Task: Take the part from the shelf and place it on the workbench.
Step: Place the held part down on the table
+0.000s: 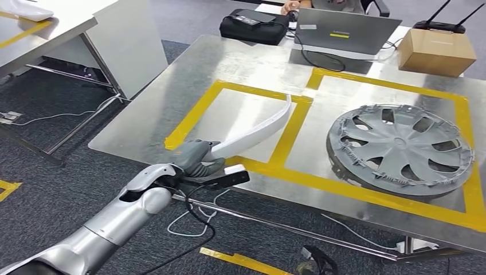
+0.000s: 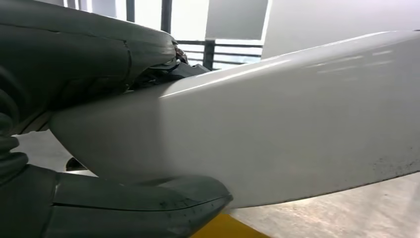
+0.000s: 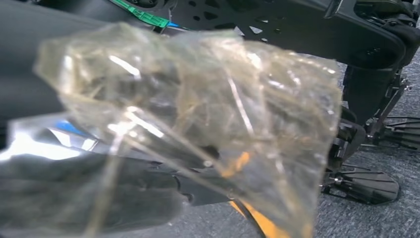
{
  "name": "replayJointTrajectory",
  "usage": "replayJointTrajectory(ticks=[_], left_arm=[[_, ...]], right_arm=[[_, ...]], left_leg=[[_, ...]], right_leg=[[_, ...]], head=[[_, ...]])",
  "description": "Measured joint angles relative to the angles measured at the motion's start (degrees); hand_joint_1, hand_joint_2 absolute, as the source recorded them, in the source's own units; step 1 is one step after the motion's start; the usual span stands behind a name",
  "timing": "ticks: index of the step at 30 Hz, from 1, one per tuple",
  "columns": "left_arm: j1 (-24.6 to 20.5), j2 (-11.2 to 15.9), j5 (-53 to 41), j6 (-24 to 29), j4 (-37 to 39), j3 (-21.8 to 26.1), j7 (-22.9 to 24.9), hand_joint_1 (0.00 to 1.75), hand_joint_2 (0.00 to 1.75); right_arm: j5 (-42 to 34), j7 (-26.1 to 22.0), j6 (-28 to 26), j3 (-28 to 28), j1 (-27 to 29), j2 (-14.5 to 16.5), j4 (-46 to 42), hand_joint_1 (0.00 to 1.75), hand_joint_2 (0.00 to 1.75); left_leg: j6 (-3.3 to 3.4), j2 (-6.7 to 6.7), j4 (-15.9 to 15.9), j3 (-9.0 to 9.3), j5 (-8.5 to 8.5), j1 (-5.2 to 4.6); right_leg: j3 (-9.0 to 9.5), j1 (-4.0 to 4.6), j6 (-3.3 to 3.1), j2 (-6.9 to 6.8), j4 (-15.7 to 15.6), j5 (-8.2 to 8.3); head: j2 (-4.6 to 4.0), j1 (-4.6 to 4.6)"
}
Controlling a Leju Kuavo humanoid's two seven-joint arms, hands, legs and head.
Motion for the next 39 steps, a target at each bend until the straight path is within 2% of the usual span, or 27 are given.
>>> replayJointTrajectory(ticks=[7,13,30,34,39], left_arm=[[-3.12,-0.75,-8.27,1.64,4.4,-2.72,2.4,1.75,1.75],[-5.66,-1.9,-14.49,2.19,8.28,-4.35,3.93,1.75,1.75],[-12.62,-4.97,-28.53,2.71,21.52,-6.6,10.04,1.75,1.75],[-13.05,-5.01,-28.76,2.74,23.14,-6.72,10.3,0.0,1.75],[-13.13,-5.1,-29.01,3.18,24.21,-6.01,10.71,0.0,1.75]], right_arm=[[0.73,0.0,0.08,0.02,-0.32,0.27,0.38,0.0,0.0],[1.68,0.01,0.39,0.02,-0.55,0.56,0.79,0.0,0.0],[4.18,0.0,0.31,0.03,-2.02,2.35,2.99,0.0,0.0],[4.21,0.01,0.19,0.04,-2.18,2.62,3.38,0.0,0.0],[4.34,0.01,0.0,0.04,-2.24,2.82,3.8,0.0,0.0]], left_leg=[[0.03,0.0,-0.03,0.64,0.03,0.1],[-0.07,0.0,-0.08,0.7,0.11,0.13],[-0.09,0.0,-0.11,0.71,0.1,0.16],[-0.09,0.0,-0.11,0.71,0.1,0.16],[-0.09,0.0,-0.11,0.71,0.1,0.16]], right_leg=[[0.0,0.06,0.39,-0.05,0.01,-0.08],[0.62,0.11,0.42,-0.06,0.09,-0.06],[0.62,0.13,0.39,-0.06,0.11,-0.09],[0.62,0.13,0.39,-0.07,0.11,-0.09],[0.63,0.13,0.39,-0.06,0.11,-0.09]], head=[[0.0,-0.01],[0.0,-0.02],[0.0,-0.02],[0.0,-0.02],[0.0,-0.01]])
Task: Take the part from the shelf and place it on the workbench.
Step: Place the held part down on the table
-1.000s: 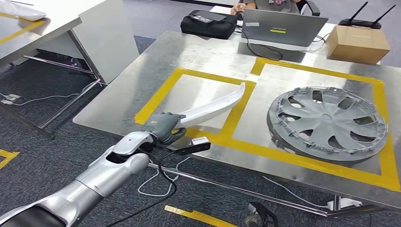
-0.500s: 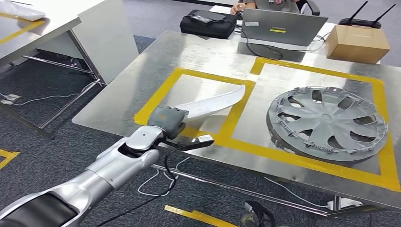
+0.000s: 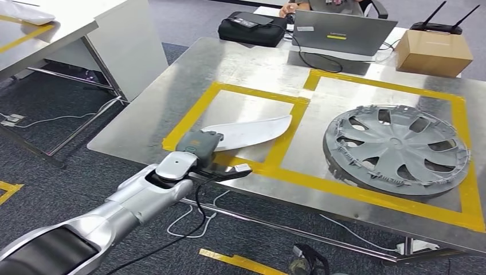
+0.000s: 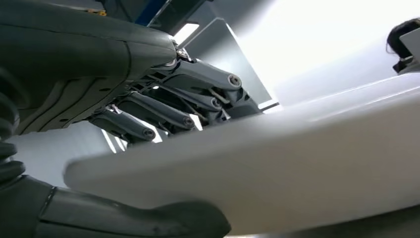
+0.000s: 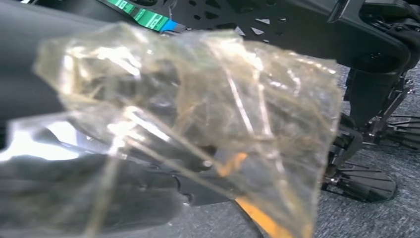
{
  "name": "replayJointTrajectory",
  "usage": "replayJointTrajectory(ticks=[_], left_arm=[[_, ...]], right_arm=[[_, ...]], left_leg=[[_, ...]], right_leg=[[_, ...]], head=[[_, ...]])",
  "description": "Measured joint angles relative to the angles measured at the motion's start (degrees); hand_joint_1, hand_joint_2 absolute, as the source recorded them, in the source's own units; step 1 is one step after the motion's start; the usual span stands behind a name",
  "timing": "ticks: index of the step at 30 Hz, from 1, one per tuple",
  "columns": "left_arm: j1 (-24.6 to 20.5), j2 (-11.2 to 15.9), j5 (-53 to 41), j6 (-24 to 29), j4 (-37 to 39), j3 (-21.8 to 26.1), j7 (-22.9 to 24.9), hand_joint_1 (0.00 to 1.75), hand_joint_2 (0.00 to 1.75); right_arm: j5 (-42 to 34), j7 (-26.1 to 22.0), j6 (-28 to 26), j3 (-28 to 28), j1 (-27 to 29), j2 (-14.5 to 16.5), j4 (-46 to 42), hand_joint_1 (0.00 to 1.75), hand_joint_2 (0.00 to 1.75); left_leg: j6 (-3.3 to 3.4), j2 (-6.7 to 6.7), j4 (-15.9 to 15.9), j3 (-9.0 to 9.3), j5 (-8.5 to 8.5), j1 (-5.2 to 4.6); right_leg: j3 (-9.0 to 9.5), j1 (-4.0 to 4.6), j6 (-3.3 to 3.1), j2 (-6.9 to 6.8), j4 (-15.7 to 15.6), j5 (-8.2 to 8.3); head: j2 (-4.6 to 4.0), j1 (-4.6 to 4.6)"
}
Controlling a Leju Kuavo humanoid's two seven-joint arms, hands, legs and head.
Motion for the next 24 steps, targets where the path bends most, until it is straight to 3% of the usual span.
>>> replayJointTrajectory(ticks=[4,10,20,24], left_arm=[[0.79,0.02,3.16,2.39,0.19,2.5,-1.36,0.0,0.0],[5.86,0.13,14.74,3.71,-5.64,8.06,-7.35,0.0,0.0],[17.91,2.19,29.31,5.5,-25.87,12.03,-14.44,0.0,0.0],[25.74,4.3,37.81,6.91,-36.55,13.27,-18.3,0.0,0.0]], right_arm=[[0.0,0.0,-0.01,0.0,0.03,0.15,0.3,0.0,0.0],[-0.83,0.0,0.05,-0.01,0.49,0.16,0.41,0.0,0.0],[-3.26,-0.29,-0.49,-0.66,1.5,0.14,0.34,0.0,0.0],[-5.02,-2.8,-1.11,-1.37,2.68,-0.13,-0.25,0.0,0.0]], left_leg=[[0.0,0.0,0.0,0.01,0.0,0.0],[0.0,0.0,-0.01,0.01,-0.01,0.0],[-0.05,0.01,-0.04,0.06,-0.08,0.0],[0.68,0.09,-0.83,0.83,-0.2,-0.03]], right_leg=[[0.0,0.01,0.0,-0.01,0.0,0.0],[0.01,0.01,-0.02,0.0,0.01,-0.02],[0.03,0.01,-0.07,0.01,0.01,-0.11],[0.4,-0.08,0.45,0.04,-0.63,-0.19]], head=[[0.0,0.0],[0.0,0.0],[0.0,0.0],[-0.01,0.0]])
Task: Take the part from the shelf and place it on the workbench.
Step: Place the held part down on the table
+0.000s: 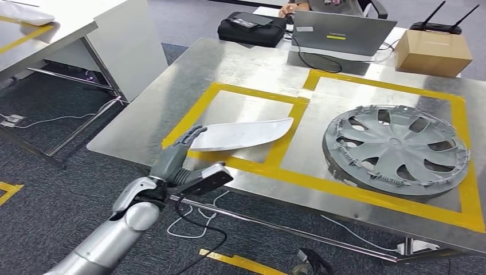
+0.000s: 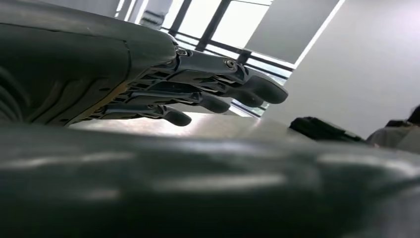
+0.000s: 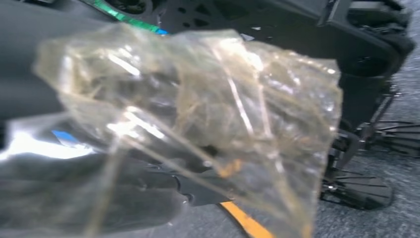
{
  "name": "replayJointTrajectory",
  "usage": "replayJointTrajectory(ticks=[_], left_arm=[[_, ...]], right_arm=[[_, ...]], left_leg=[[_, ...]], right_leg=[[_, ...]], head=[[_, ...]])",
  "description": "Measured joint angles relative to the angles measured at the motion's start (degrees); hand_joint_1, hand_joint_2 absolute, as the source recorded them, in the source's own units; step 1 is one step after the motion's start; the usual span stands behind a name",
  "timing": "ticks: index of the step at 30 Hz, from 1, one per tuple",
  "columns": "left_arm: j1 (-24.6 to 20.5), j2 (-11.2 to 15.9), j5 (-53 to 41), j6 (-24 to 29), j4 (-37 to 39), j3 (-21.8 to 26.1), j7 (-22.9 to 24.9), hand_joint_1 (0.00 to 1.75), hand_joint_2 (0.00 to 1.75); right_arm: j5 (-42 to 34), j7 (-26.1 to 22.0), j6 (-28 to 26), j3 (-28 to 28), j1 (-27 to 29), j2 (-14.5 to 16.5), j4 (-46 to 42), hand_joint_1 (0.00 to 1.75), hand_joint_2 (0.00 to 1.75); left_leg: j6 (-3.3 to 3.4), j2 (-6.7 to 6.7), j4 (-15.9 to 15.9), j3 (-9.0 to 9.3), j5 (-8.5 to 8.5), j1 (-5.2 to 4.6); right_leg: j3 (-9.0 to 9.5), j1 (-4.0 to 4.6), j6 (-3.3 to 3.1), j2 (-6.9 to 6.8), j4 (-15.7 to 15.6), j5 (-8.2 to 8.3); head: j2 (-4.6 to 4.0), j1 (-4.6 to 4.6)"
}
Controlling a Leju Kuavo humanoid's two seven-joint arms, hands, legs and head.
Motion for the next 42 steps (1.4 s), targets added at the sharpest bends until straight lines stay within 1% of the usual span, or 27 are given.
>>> replayJointTrajectory(ticks=[2,5,6,7,8,9,11,12,15,16,18,20,21,22,23,25,27,30,31,32,33,35,36,37,38,40,42], left_arm=[[4.11,1.38,4.29,1.57,-4.95,0.77,-2.1,0.0,0.0],[9.63,3.42,8.83,3.25,-10.22,1.93,-4.73,0.0,0.0],[11.1,4.03,9.53,3.45,-11.5,2.27,-5.19,0.0,0.0],[12.25,4.53,9.93,3.58,-12.53,2.58,-5.45,0.0,0.0],[13.06,4.92,10.11,3.65,-13.33,2.8,-5.56,0.0,0.0],[13.6,5.23,10.21,3.7,-14.0,2.94,-5.62,0.0,0.0],[14.12,5.69,10.23,3.75,-15.1,3.19,-5.69,0.0,0.0],[14.3,5.88,10.23,3.76,-15.57,3.32,-5.73,0.0,0.0],[14.76,6.32,10.29,3.93,-16.46,3.73,-5.84,0.0,0.0],[15.0,6.43,10.65,4.19,-16.71,3.9,-6.08,0.0,0.0],[15.9,6.63,12.83,5.05,-17.35,4.59,-7.36,0.0,0.0],[17.48,6.76,16.23,6.19,-17.78,5.91,-9.34,0.0,0.0],[18.42,6.77,17.92,6.75,-17.83,6.75,-10.31,0.0,0.0],[19.33,6.77,19.49,7.35,-17.84,7.68,-11.19,0.0,0.0],[20.17,6.75,20.81,7.97,-17.84,8.72,-11.96,0.0,0.0],[21.51,6.67,23.04,9.01,-17.77,10.88,-12.97,0.0,0.0],[22.53,6.41,24.36,9.89,-17.3,12.99,-13.49,0.0,0.0],[23.86,5.74,25.28,11.16,-15.45,15.86,-13.74,0.0,0.0],[24.19,5.43,25.55,11.48,-14.59,16.7,-13.64,0.0,0.0],[24.43,5.09,25.78,11.77,-13.66,17.46,-13.48,0.0,0.0],[24.63,4.73,25.94,12.01,-12.66,18.15,-13.21,0.0,0.0],[25.02,4.16,25.92,12.39,-10.52,19.43,-12.51,0.0,0.0],[25.22,3.92,25.73,12.49,-9.32,20.07,-12.04,0.0,0.0],[25.42,3.68,25.52,12.5,-8.12,20.72,-11.58,0.0,0.0],[25.68,3.47,25.34,12.4,-7.0,21.36,-11.08,0.0,0.0],[26.32,3.08,25.05,11.97,-5.1,22.6,-10.12,0.0,0.0],[26.83,2.71,24.48,11.31,-3.39,23.87,-9.08,0.0,0.0]], right_arm=[[-0.73,-1.21,-0.15,-0.31,0.7,-0.3,-0.45,0.0,0.0],[-1.45,-6.91,-0.17,-0.82,1.91,-0.83,-0.87,0.0,0.0],[-1.54,-9.4,-0.19,-0.94,2.41,-1.02,-0.98,0.0,0.0],[-1.57,-11.29,-0.21,-1.03,2.85,-1.19,-1.06,0.0,0.0],[-1.57,-12.24,-0.23,-1.11,3.16,-1.33,-1.11,0.0,0.0],[-1.58,-12.38,-0.25,-1.19,3.34,-1.43,-1.16,0.0,0.0],[-1.58,-11.79,-0.25,-1.27,3.43,-1.5,-1.28,0.0,0.0],[-1.58,-11.53,-0.25,-1.29,3.48,-1.51,-1.35,0.0,0.0],[-1.67,-11.18,-0.27,-1.34,3.68,-1.53,-1.49,0.0,0.0],[-1.77,-10.99,-0.3,-1.37,3.72,-1.53,-1.56,0.0,0.0],[-2.09,-10.64,-0.48,-1.4,3.88,-1.56,-1.83,0.0,0.0],[-2.39,-10.56,-0.8,-1.44,4.32,-1.67,-2.15,0.0,0.0],[-2.49,-10.55,-0.99,-1.48,4.58,-1.76,-2.34,0.0,0.0],[-2.58,-10.44,-1.18,-1.56,4.87,-1.84,-2.56,0.0,0.0],[-2.7,-10.22,-1.37,-1.66,5.14,-1.93,-2.83,0.0,0.0],[-2.98,-9.44,-1.77,-1.91,5.62,-2.04,-3.51,0.0,0.0],[-3.27,-8.87,-2.1,-2.16,5.94,-2.17,-4.27,0.0,0.0],[-3.49,-8.77,-2.54,-2.31,6.47,-2.5,-5.34,0.0,0.0],[-3.56,-8.76,-2.73,-2.32,6.67,-2.68,-5.71,0.0,0.0],[-3.62,-8.76,-2.91,-2.32,6.87,-2.88,-6.05,0.0,0.0],[-3.72,-8.76,-3.06,-2.32,7.07,-3.09,-6.4,0.0,0.0],[-3.97,-8.76,-3.23,-2.32,7.48,-3.47,-7.05,0.0,0.0],[-4.15,-8.76,-3.31,-2.32,7.71,-3.67,-7.35,0.0,0.0],[-4.32,-8.76,-3.39,-2.32,8.0,-3.89,-7.67,0.0,0.0],[-4.51,-8.76,-3.52,-2.31,8.34,-4.14,-8.06,0.0,0.0],[-5.07,-8.75,-3.89,-2.3,9.1,-4.77,-9.18,0.0,0.0],[-5.92,-8.62,-4.48,-2.21,9.77,-5.41,-10.7,0.0,0.0]], left_leg=[[0.39,0.16,-1.22,0.96,0.34,0.41],[0.46,0.22,-1.55,1.24,0.28,0.47],[0.36,0.15,-1.52,1.24,0.22,0.48],[0.2,0.03,-1.45,1.24,0.16,0.54],[-0.06,-0.11,-1.29,1.24,0.08,0.66],[-0.41,-0.25,-1.03,1.24,-0.06,0.78],[-1.33,-0.4,-0.24,1.02,-0.37,0.75],[-1.77,-0.43,0.07,0.89,-0.4,0.67],[-2.72,-0.41,0.41,0.67,-0.31,0.83],[-2.96,-0.32,1.11,0.41,-1.03,0.95],[-3.35,-0.13,5.88,-1.34,-4.57,1.07],[-3.47,-0.07,13.19,-3.97,-8.61,1.06],[-3.39,-0.06,15.45,-4.63,-9.46,1.06],[-3.21,-0.07,16.01,-4.49,-9.36,1.04],[-2.93,-0.07,14.44,-3.33,-8.27,0.99],[-2.12,-0.07,7.21,1.0,-5.18,0.73],[-1.55,-0.08,1.6,4.02,-3.78,0.42],[-1.15,-0.06,0.23,4.16,-3.48,0.3],[-0.9,0.02,-0.03,4.02,-3.13,0.36],[-0.57,0.1,-0.28,3.78,-2.73,0.46],[-0.29,0.21,-0.46,3.45,-2.34,0.53],[0.06,0.32,-0.45,2.47,-1.66,0.39],[0.08,0.36,-0.43,1.93,-1.28,0.32],[0.08,0.38,-0.41,1.37,-0.87,0.27],[0.02,0.37,-0.39,0.82,-0.45,0.24],[-0.23,0.34,-0.33,-0.15,0.39,0.21],[-0.7,0.32,-0.24,-0.79,1.24,0.07]], right_leg=[[-1.12,0.02,0.23,0.08,2.75,-1.8],[-6.91,-0.34,0.57,0.16,13.62,-6.38],[-8.27,-0.5,0.7,0.15,15.72,-6.6],[-8.6,-0.67,0.84,0.15,15.65,-5.65],[-7.83,-0.87,0.98,0.15,13.35,-3.73],[-6.32,-1.14,1.18,0.15,9.66,-1.48],[-3.66,-1.32,1.18,0.4,3.76,1.02],[-3.09,-1.29,0.9,0.57,2.64,1.3],[-3.11,-1.04,-0.49,0.83,2.83,1.55],[-3.15,-1.02,-0.91,0.82,2.8,1.77],[-3.29,-0.97,-1.62,0.71,2.73,2.15],[-3.56,-0.7,-1.95,0.64,2.77,2.31],[-3.69,-0.54,-2.05,0.61,2.78,2.37],[-3.81,-0.36,-2.14,0.59,2.79,2.44],[-3.9,-0.19,-2.21,0.58,2.8,2.49],[-3.99,0.1,-2.24,0.56,2.81,2.6],[-4.25,0.32,-2.02,0.53,2.96,2.76],[-4.72,0.25,-1.21,0.43,3.04,3.06],[-5.04,0.2,-0.95,0.43,3.43,2.46],[-5.63,0.18,-0.73,0.45,4.72,1.06],[-6.57,0.14,-0.54,0.46,7.08,-1.03],[-8.96,0.1,-0.24,0.47,14.09,-5.64],[-9.66,0.08,-0.13,0.46,16.92,-6.84],[-9.55,0.08,-0.09,0.46,18.12,-6.89],[-8.37,0.08,-0.11,0.46,17.14,-5.82],[-3.33,0.1,-0.37,0.46,9.99,-2.61],[1.7,0.25,-0.8,0.49,2.3,-1.37]], head=[[0.0,0.17],[0.01,0.32],[0.01,0.32],[0.01,0.31],[0.01,0.32],[0.01,0.34],[0.01,0.41],[0.01,0.42],[0.01,0.37],[0.01,0.32],[0.01,0.2],[0.01,0.12],[0.01,0.12],[0.01,0.12],[0.01,0.13],[0.01,0.15],[0.01,0.16],[0.0,0.17],[0.0,0.2],[0.0,0.3],[0.01,0.4],[0.01,0.56],[0.01,0.55],[0.01,0.55],[0.01,0.55],[0.0,0.56],[0.0,0.51]])
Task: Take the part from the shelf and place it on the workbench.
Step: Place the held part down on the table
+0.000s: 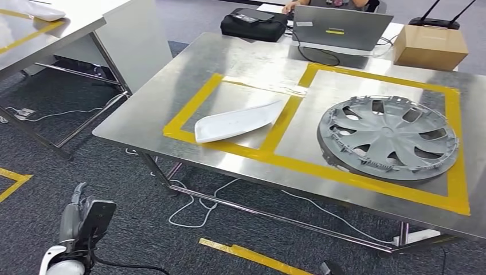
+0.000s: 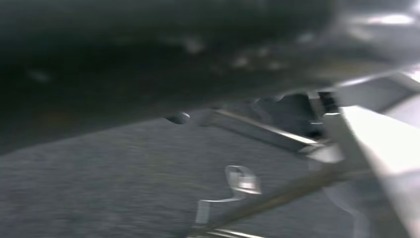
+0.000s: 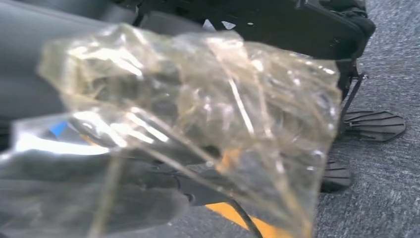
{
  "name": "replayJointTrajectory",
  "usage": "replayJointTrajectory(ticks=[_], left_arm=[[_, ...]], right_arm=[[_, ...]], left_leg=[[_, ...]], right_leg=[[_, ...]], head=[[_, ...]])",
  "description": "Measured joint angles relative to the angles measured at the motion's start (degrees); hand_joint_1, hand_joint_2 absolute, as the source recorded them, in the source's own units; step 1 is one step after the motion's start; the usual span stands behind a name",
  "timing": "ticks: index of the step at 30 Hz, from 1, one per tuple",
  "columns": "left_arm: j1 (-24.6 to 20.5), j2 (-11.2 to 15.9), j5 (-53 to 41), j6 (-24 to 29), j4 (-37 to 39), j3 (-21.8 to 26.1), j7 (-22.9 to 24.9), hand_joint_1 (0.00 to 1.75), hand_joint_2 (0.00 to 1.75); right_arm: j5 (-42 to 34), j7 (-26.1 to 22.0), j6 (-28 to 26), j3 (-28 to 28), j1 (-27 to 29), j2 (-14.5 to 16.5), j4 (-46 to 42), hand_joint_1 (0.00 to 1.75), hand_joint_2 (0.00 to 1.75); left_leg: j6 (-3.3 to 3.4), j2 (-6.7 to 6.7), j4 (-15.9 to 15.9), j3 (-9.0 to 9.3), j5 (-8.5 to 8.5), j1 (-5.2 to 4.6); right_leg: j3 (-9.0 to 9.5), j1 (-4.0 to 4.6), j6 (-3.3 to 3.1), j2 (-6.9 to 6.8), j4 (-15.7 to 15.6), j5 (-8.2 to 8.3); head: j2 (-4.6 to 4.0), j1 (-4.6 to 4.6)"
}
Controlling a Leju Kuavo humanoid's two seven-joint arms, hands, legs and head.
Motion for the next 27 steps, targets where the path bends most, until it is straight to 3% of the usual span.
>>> replayJointTrajectory(ticks=[2,4,5,8,9,10,11,12,14,16,17,19,20,22,24,25,27], left_arm=[[0.21,-0.44,-0.8,-0.83,2.01,1.35,0.95,0.0,0.0],[0.43,-0.89,-1.43,-1.35,4.03,2.58,1.42,0.0,0.0],[0.59,-1.06,-1.64,-1.47,4.84,3.06,1.56,0.0,0.0],[0.81,-1.39,-2.06,-1.86,6.89,4.22,2.18,0.0,0.0],[0.9,-1.51,-2.16,-2.11,7.62,4.5,2.49,0.0,0.0],[1.04,-1.66,-2.23,-2.35,8.34,4.7,2.79,0.0,0.0],[1.21,-1.78,-2.27,-2.54,9.03,4.88,3.03,0.0,0.0],[1.36,-1.9,-2.4,-2.71,9.67,5.1,3.2,0.0,0.0],[1.46,-2.1,-2.87,-3.17,10.86,5.57,3.49,0.0,0.0],[1.4,-2.31,-3.58,-3.67,12.25,5.96,3.76,0.0,0.0],[1.36,-2.4,-4.01,-3.92,13.04,6.12,3.86,0.0,0.0],[1.31,-2.61,-4.85,-4.43,14.66,6.44,4.1,0.0,0.0],[1.25,-2.75,-5.17,-4.62,15.44,6.61,4.24,0.0,0.0],[1.11,-3.05,-5.61,-4.85,16.87,6.95,4.45,0.0,0.0],[0.99,-3.23,-5.91,-5.12,18.05,7.24,4.55,0.0,0.0],[0.94,-3.28,-6.1,-5.25,18.56,7.34,4.64,0.0,0.0],[0.82,-3.38,-6.53,-5.51,19.54,7.42,4.88,0.0,0.0]], right_arm=[[-0.96,0.14,-0.65,0.37,0.54,-0.53,-1.35,0.0,0.0],[-1.63,0.57,-1.08,0.99,0.93,-0.92,-2.22,0.0,0.0],[-1.79,0.85,-1.24,1.24,1.05,-1.12,-2.53,0.0,0.0],[-2.22,1.31,-1.54,1.63,1.37,-1.54,-3.15,0.0,0.0],[-2.46,1.32,-1.58,1.8,1.48,-1.62,-3.24,0.0,0.0],[-2.68,1.33,-1.59,2.02,1.58,-1.72,-3.3,0.0,0.0],[-2.9,1.33,-1.61,2.25,1.67,-1.84,-3.35,0.0,0.0],[-3.12,1.33,-1.65,2.45,1.77,-1.96,-3.42,0.0,0.0],[-3.6,1.38,-1.72,2.8,1.86,-2.23,-3.59,0.0,0.0],[-4.23,1.46,-1.77,3.22,1.79,-2.46,-3.74,0.0,0.0],[-4.57,1.5,-1.78,3.52,1.73,-2.55,-3.79,0.0,0.0],[-5.3,1.51,-1.78,4.16,1.71,-2.81,-3.81,0.0,0.0],[-5.59,1.52,-1.79,4.45,1.75,-2.98,-3.81,0.0,0.0],[-5.95,1.7,-1.79,4.98,1.81,-3.25,-3.81,0.0,0.0],[-6.13,1.87,-1.8,5.41,1.81,-3.38,-3.81,0.0,0.0],[-6.29,1.88,-1.82,5.58,1.81,-3.47,-3.81,0.0,0.0],[-6.77,1.88,-1.94,5.87,1.8,-3.73,-3.81,0.0,0.0]], left_leg=[[-0.6,0.01,-0.04,-0.24,0.9,-0.02],[-1.26,-0.01,0.14,-0.47,0.84,0.18],[-1.63,-0.02,1.02,-0.77,-0.66,0.29],[-2.71,-0.01,9.51,-2.49,-9.32,0.76],[-2.97,-0.01,12.94,-2.84,-11.05,0.93],[-3.16,0.0,15.19,-2.66,-11.31,1.1],[-3.31,0.0,15.78,-1.78,-10.33,1.29],[-3.4,0.01,14.35,0.01,-8.7,1.46],[-3.42,-0.02,7.17,5.5,-6.55,1.69],[-2.9,-0.13,0.78,9.59,-7.04,1.58],[-2.56,-0.17,-0.63,10.22,-7.51,1.43],[-1.55,-0.07,-1.22,9.66,-7.32,1.35],[-0.93,0.02,-1.34,9.15,-6.92,1.35],[0.17,0.22,-1.46,7.77,-5.69,1.23],[0.66,0.27,-1.41,6.08,-4.31,0.8],[0.75,0.29,-1.37,5.16,-3.57,0.56],[0.8,0.29,-1.27,3.29,-2.18,0.16]], right_leg=[[1.21,0.25,-0.51,0.02,-2.7,0.0],[0.28,0.21,-1.32,-0.14,-2.84,0.81],[-0.14,0.14,-1.84,-0.28,-2.92,1.36],[-1.95,0.13,-2.62,-0.71,-2.95,3.08],[-2.55,0.15,-2.58,-0.81,-2.87,3.64],[-3.23,0.16,-2.51,-0.89,-2.72,4.2],[-3.96,0.15,-2.38,-0.94,-2.51,4.72],[-4.73,0.12,-2.19,-0.97,-2.21,5.2],[-6.14,0.14,-1.71,-0.98,-1.44,5.84],[-7.09,0.21,-1.07,-0.97,-0.74,6.44],[-7.48,0.22,-0.72,-0.97,-0.53,6.82],[-8.17,0.09,0.04,-0.88,-0.22,7.17],[-8.74,0.03,0.33,-0.76,0.5,6.16],[-10.44,-0.09,0.6,-0.47,5.07,1.16],[-12.21,-0.1,0.65,-0.36,12.41,-3.7],[-12.41,-0.09,0.58,-0.35,15.15,-4.18],[-10.4,-0.03,0.2,-0.34,15.34,-1.4]], head=[[0.0,-0.1],[-0.01,-0.12],[-0.01,-0.19],[0.0,-0.45],[0.0,-0.46],[0.0,-0.48],[0.0,-0.48],[0.0,-0.47],[0.0,-0.5],[0.0,-0.51],[0.0,-0.5],[0.0,-0.44],[-0.01,-0.32],[-0.01,0.01],[-0.01,0.24],[-0.01,0.27],[0.0,0.26]])
